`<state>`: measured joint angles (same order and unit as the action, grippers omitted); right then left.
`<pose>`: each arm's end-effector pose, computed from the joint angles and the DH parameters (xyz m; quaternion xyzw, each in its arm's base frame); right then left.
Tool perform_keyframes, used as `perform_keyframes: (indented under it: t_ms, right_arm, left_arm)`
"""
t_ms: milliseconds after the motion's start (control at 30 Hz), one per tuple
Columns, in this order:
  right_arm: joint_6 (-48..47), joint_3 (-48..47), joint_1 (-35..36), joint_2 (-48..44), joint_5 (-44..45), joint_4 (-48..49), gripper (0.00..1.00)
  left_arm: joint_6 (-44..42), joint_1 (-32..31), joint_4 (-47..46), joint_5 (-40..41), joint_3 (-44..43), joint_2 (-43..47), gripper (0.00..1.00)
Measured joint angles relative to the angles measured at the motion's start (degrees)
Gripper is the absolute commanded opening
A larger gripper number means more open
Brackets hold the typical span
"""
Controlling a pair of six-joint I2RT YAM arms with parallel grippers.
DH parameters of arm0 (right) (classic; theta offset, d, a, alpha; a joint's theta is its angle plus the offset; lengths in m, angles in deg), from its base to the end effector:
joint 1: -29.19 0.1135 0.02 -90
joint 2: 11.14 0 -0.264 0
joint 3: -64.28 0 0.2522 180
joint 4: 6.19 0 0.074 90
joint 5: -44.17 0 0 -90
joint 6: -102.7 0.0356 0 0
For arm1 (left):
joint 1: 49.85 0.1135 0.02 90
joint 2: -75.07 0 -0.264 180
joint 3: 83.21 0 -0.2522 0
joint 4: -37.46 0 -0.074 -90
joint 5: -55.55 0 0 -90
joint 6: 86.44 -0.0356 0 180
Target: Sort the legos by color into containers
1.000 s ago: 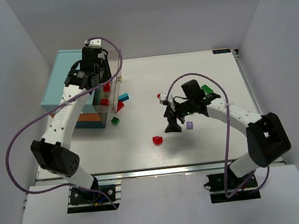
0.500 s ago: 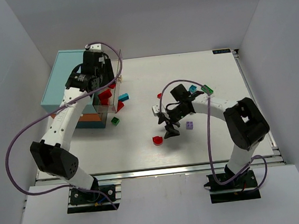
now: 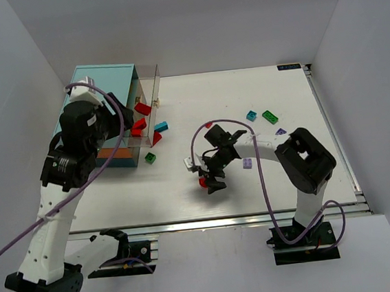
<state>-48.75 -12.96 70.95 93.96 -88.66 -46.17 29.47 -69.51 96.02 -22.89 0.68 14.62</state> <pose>0.2446 0.2508 0.1578 -0.7596 0.5124 0.3224 0.2375 0.1860 -0.0589 0.4478 -0.1008 0.8249 -0.1356 0.5395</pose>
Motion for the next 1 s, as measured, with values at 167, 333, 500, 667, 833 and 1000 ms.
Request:
perform_keyframes:
  t_ms: [167,333,500,667,833,1000]
  right_arm:
    - [4.6,2.3,1.6,-0.1,6.3,5.8,0.79]
    - [7.7,4.7,2.1,-1.4,9.9,11.0,0.67]
    - [9.6,6.5,2.4,-2.8,11.5,13.2,0.44]
    - [10.0,8.9,2.0,-5.9,13.7,13.4,0.30]
    - [13.3,5.1,-0.1,-11.0,12.6,8.7,0.20]
    - [22.7,-13.9,-2.8,-11.2,10.3,7.4,0.15]
  left_arm:
    - [2.2,0.0,0.7,0.0,1.9,3.9,0.78]
    - [3.4,0.0,2.1,0.3,3.1,4.3,0.78]
    - [4.2,0.0,2.9,0.5,3.8,4.9,0.78]
    - [4.6,-0.1,2.7,-0.2,4.5,7.1,0.78]
    - [5.4,-0.1,0.8,-3.8,9.3,12.7,0.77]
    - [7.3,-0.1,0.2,-8.3,16.4,17.5,0.77]
